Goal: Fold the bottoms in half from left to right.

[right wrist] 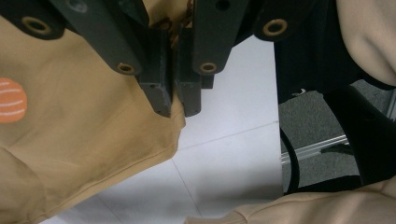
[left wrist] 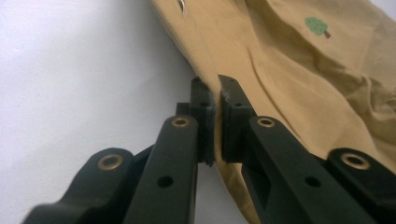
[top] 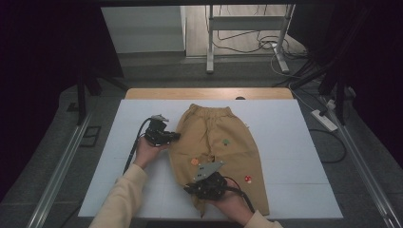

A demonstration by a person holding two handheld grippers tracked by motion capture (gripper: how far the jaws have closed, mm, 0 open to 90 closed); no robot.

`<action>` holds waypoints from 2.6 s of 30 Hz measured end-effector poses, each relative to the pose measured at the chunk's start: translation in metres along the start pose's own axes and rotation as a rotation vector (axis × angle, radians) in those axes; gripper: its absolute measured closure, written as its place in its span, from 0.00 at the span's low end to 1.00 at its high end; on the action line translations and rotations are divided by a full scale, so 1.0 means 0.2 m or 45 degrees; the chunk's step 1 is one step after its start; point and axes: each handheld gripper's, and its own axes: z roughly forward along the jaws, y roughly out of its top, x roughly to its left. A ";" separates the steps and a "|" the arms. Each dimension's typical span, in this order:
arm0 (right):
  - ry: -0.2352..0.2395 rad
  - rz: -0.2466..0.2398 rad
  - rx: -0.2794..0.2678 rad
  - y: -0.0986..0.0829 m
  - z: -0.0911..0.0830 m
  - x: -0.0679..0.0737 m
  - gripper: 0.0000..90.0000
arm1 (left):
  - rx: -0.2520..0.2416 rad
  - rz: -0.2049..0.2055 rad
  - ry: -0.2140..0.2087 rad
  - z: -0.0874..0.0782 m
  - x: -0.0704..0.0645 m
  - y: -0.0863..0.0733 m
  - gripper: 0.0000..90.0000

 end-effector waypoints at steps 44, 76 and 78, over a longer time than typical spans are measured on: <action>0.053 -0.062 -0.089 0.14 0.03 0.07 0.95 | -0.133 -0.081 0.030 -0.24 0.07 -0.06 0.95; -0.124 0.083 -0.120 -0.10 -0.32 -0.04 0.95 | -0.154 0.022 -0.049 -0.07 -0.12 0.14 0.95; -0.136 0.091 -0.123 -0.11 -0.34 -0.05 0.95 | -0.145 0.029 -0.051 -0.07 -0.13 0.16 0.95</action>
